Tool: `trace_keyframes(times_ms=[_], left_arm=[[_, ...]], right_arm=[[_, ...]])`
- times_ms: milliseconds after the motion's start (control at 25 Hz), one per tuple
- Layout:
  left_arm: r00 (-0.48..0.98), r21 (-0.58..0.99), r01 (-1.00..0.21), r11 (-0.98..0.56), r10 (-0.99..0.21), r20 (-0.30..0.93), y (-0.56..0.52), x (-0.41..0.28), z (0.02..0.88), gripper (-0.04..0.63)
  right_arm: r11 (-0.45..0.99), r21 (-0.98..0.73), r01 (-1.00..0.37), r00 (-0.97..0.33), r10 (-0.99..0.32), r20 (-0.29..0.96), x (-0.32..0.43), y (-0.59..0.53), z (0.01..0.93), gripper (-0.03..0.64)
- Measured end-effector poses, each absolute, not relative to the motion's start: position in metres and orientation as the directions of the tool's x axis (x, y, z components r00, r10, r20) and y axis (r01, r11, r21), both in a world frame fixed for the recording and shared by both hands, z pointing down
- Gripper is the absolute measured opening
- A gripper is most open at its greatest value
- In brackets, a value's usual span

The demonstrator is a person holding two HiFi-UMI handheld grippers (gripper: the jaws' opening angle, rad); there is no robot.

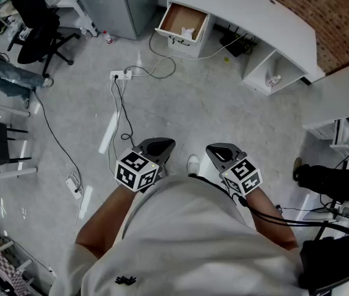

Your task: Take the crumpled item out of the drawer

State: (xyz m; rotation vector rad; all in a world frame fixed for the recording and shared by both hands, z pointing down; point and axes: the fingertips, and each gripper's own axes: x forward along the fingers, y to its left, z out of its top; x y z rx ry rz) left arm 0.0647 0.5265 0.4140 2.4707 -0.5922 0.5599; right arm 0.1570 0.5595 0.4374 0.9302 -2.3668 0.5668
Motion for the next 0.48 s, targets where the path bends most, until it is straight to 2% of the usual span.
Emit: trace_keyframes(times_ms=[240,480], left_arm=[[0.806,0.372,-0.528,-0.764,-0.313,0.502,0.518,0.131,0.418,0.023],[0.781,0.339,-0.558,-0.758,-0.342,0.522,0.504,0.167,0.423,0.023]], right_arm=[[0.682,-0.187,-0.707,-0.635,-0.494,0.594,0.224,0.554,0.446,0.029],[0.687,-0.219,-0.693,-0.653,-0.470,0.594,0.269,0.546,0.466,0.029]])
